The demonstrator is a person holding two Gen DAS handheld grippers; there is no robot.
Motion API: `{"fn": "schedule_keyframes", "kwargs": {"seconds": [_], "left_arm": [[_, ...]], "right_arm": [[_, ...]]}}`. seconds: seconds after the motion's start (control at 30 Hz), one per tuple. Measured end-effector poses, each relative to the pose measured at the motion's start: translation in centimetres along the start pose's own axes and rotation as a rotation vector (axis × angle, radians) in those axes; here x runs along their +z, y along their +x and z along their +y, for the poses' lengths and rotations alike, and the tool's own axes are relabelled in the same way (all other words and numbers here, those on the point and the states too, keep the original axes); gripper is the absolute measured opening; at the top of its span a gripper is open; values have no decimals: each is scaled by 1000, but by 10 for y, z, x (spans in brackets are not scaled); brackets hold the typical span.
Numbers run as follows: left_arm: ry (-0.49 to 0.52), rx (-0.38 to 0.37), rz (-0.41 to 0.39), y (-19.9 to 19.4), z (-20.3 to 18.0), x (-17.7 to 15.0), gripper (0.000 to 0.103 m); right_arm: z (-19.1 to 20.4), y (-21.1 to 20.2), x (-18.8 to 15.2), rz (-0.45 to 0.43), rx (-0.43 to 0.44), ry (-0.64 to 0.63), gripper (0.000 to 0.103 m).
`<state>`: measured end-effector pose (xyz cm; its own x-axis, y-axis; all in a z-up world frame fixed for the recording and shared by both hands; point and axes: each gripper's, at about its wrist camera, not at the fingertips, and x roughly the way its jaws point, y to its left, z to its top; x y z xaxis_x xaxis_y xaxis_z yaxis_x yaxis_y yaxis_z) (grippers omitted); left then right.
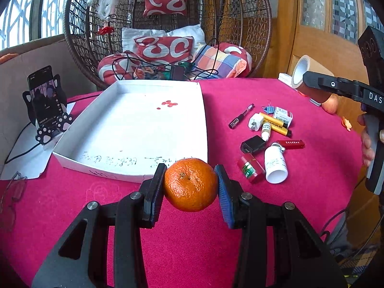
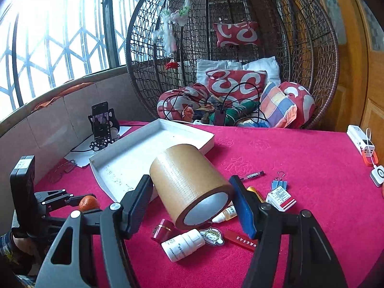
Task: Organize rigid objects
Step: 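Carry the orange and tape roll into the white tray and open both grippers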
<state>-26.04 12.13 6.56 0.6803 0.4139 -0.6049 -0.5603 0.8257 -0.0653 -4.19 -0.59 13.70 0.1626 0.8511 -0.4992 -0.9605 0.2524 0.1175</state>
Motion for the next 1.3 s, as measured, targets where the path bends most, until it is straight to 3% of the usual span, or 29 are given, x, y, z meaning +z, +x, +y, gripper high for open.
{"fn": "schedule_keyframes", "kwargs": {"seconds": [0.4, 0.7, 0.97, 1.13, 1.3], "left_arm": [[-57, 45, -47, 8, 36, 43, 40], [-87, 159, -50, 46, 71, 69, 40], [-207, 170, 31, 88, 110, 69, 40], [-213, 198, 31, 96, 115, 71, 40], [-217, 234, 34, 106, 121, 72, 40]], "right_arm": [[18, 18, 15, 21, 62, 16, 66], [23, 55, 28, 54, 168, 123, 66], [56, 106, 22, 131, 192, 95, 66], [71, 146, 14, 203, 181, 85, 66], [79, 170, 10, 219, 151, 72, 66]]}}
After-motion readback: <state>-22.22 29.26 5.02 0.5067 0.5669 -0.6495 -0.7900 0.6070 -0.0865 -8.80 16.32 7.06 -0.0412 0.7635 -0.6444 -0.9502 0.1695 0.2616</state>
